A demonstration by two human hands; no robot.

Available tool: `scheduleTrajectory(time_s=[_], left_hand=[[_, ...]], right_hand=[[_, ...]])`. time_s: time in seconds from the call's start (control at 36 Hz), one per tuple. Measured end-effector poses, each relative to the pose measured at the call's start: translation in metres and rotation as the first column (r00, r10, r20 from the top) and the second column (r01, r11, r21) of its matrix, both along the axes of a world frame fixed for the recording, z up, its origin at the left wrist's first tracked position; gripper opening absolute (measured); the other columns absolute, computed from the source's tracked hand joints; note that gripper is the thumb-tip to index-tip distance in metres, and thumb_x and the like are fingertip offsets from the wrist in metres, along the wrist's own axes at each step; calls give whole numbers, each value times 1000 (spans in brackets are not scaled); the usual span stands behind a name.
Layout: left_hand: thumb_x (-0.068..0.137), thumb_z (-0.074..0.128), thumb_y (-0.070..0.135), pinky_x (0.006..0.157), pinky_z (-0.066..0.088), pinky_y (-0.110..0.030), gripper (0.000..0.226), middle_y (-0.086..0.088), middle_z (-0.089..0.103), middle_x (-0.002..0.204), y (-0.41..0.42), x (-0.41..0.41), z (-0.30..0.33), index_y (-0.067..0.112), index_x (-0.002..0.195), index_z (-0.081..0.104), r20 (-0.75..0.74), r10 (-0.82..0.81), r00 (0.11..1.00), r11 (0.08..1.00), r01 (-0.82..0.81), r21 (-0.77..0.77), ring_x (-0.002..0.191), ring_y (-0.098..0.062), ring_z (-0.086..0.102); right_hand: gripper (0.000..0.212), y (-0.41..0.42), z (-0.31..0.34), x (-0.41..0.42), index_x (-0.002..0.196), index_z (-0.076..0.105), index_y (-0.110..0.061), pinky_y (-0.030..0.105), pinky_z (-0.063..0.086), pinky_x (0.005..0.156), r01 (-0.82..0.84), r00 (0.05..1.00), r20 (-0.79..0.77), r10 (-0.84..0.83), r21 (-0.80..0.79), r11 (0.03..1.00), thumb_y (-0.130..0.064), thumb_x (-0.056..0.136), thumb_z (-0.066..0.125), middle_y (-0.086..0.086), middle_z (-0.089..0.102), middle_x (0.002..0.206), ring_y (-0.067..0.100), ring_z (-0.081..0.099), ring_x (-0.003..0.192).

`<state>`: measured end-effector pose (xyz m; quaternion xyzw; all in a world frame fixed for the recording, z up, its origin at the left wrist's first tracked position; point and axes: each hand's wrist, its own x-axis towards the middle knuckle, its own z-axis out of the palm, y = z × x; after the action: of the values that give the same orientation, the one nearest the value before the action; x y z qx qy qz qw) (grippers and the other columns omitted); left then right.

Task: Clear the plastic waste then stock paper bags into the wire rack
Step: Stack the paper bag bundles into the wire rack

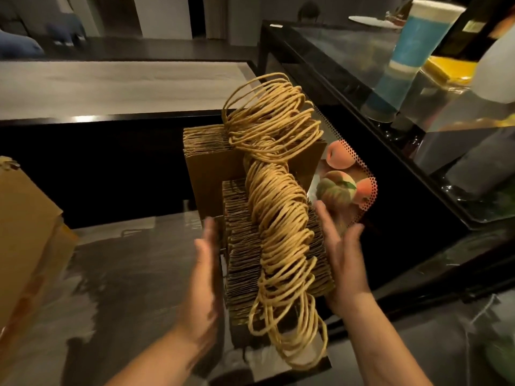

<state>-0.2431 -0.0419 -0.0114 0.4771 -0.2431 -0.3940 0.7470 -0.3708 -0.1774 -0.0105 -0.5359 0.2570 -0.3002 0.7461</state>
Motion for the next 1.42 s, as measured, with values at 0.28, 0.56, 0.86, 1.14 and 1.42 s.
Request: scheduleTrajectory(time_s=[0.28, 0.56, 0.86, 1.14, 1.42], left_hand=[[72, 46, 85, 115, 26, -47, 75, 14, 34, 153, -21, -2, 1, 58, 140, 28, 90, 51, 995, 995, -58, 77, 141, -11, 33], [65, 46, 90, 116, 24, -50, 92, 14, 30, 155, -22, -1, 1, 51, 145, 24, 64, -40, 997, 997, 36, 64, 142, -12, 31], [81, 37, 77, 106, 36, -32, 80, 15, 37, 152, -4, 11, -6, 42, 150, 19, 28, 22, 999, 1000, -23, 10, 137, -7, 39], [91, 32, 62, 97, 49, -30, 61, 11, 52, 141, -7, 3, -7, 42, 148, 23, -15, -36, 999, 999, 37, 40, 129, -11, 50], [82, 16, 67, 109, 11, -20, 76, 23, 15, 157, -20, 68, 15, 36, 151, 13, 207, 320, 925, 933, -345, 100, 137, 9, 14]], right_hand=[[92, 0, 1, -2, 132, 58, -36, 21, 48, 85, 50, 999, 7, -51, 98, 994, -84, 54, 66, -12, 62, 132, 7, 58, 121], [114, -2, 8, 1, 149, 39, -24, 43, 35, 108, 5, 998, 60, -9, 60, 998, -83, 56, 69, -1, 53, 144, 18, 50, 133], [84, 6, -8, -1, 132, 58, -29, 23, 50, 97, 42, 997, 66, -49, 91, 995, -79, 65, 65, -9, 66, 127, 9, 60, 120], [104, -2, -1, -3, 138, 55, -30, 42, 39, 108, 46, 996, 64, -56, 143, 989, -80, 49, 75, -2, 60, 137, 17, 55, 128], [88, -34, 49, 35, 145, 33, -51, 46, 20, 119, 116, 963, -209, -173, -257, 959, -94, 69, 36, -21, 39, 151, 7, 31, 142]])
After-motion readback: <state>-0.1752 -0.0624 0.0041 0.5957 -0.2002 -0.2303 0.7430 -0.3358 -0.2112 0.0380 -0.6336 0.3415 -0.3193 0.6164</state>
